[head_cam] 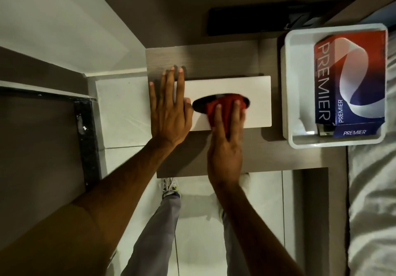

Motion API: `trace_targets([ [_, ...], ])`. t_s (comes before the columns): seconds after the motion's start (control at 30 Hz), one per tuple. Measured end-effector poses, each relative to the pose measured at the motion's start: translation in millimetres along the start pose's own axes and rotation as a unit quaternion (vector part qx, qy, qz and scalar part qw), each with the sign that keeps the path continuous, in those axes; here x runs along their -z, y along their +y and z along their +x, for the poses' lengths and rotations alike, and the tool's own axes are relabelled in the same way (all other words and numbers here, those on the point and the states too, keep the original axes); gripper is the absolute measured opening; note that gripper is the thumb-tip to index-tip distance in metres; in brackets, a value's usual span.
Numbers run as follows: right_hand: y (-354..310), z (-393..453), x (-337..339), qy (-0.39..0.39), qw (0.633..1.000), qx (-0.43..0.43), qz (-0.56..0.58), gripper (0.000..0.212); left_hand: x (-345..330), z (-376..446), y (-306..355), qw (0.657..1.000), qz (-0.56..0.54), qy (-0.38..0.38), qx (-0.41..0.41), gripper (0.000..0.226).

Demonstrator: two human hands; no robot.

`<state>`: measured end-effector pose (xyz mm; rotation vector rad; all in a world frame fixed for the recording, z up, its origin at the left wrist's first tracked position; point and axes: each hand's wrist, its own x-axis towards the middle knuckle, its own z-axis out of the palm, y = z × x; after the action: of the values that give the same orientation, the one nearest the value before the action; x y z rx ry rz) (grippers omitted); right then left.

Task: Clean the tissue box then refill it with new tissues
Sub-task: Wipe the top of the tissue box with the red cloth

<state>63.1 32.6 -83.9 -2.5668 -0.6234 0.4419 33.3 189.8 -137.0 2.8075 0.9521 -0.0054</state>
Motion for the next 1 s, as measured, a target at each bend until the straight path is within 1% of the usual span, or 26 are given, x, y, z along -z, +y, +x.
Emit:
trace_targets([
  [0.07, 8, -20, 1, -0.069, 0.995, 0.078, -0.010, 0.098, 1, 0, 0, 1.000, 0.004, -0.006, 0.000, 0.063],
  [0.1, 19, -26, 6, -0.091, 0.991, 0.100, -0.015, 0.099, 1, 0, 1, 1.000, 0.006, -0.010, 0.000, 0.063],
  [0.13, 29, -29, 12, -0.094, 0.990, 0.107, -0.024, 0.099, 2, 0, 1, 1.000, 0.007, -0.013, -0.001, 0.063],
  [0.17, 38, -29, 18, -0.084, 0.992, 0.094, -0.027, 0.096, 3, 0, 1, 1.000, 0.006, -0.015, -0.001, 0.063],
  [0.23, 45, -21, 23, -0.041, 0.998, 0.036, -0.008, 0.088, 4, 0, 1, 1.000, 0.000, -0.015, -0.002, 0.063],
  [0.3, 35, -5, 19, -0.001, 1.000, -0.020, 0.015, 0.079, 3, 0, 1, 1.000, -0.007, -0.006, -0.002, 0.063],
  [0.37, 13, 6, 11, 0.009, 0.999, -0.028, 0.016, 0.078, 3, 0, 1, 1.000, -0.007, -0.001, -0.003, 0.063],
  [0.43, 3, 3, 4, -0.027, 0.999, 0.022, 0.003, 0.083, 4, 0, 1, 1.000, -0.005, -0.003, -0.002, 0.063],
  [0.5, 12, -10, 8, -0.080, 0.993, 0.084, -0.017, 0.092, 5, 0, 2, 1.000, -0.002, -0.009, -0.005, 0.062],
  [0.53, 23, -14, 13, -0.092, 0.991, 0.096, -0.026, 0.095, 6, -1, 2, 1.000, -0.001, -0.011, -0.006, 0.062],
  [0.57, 35, -15, 20, -0.088, 0.991, 0.090, -0.033, 0.095, 7, -1, 3, 1.000, -0.002, -0.012, -0.005, 0.062],
  [0.63, 51, -9, 30, -0.045, 0.998, 0.027, -0.025, 0.085, 7, 0, 2, 1.000, -0.003, -0.013, -0.005, 0.061],
  [0.7, 51, 5, 30, -0.001, 0.999, -0.045, -0.007, 0.076, 6, 1, 2, 1.000, 0.000, -0.012, -0.005, 0.061],
  [0.73, 44, 11, 27, 0.011, 0.998, -0.060, -0.008, 0.076, 6, 1, 1, 1.000, 0.001, -0.011, -0.005, 0.062],
  [0.77, 34, 14, 22, 0.013, 0.998, -0.054, -0.015, 0.080, 5, 1, 1, 1.000, 0.001, -0.011, -0.004, 0.062],
  [0.8, 27, 13, 18, 0.003, 0.999, -0.027, -0.024, 0.085, 4, 1, 1, 1.000, 0.000, -0.011, -0.003, 0.062],
  [0.9, 32, 0, 21, -0.084, 0.991, 0.084, -0.061, 0.095, 3, 0, 1, 1.000, -0.001, -0.012, -0.001, 0.062],
  [0.93, 41, -1, 28, -0.098, 0.988, 0.097, -0.073, 0.096, 4, 0, 2, 1.000, 0.001, -0.011, -0.003, 0.062],
  [0.97, 50, 0, 35, -0.094, 0.989, 0.087, -0.075, 0.093, 4, 0, 2, 1.000, 0.002, -0.011, -0.004, 0.062],
  [1.0, 57, 4, 41, -0.077, 0.994, 0.057, -0.061, 0.087, 4, 1, 2, 1.000, 0.004, -0.012, -0.006, 0.061],
])
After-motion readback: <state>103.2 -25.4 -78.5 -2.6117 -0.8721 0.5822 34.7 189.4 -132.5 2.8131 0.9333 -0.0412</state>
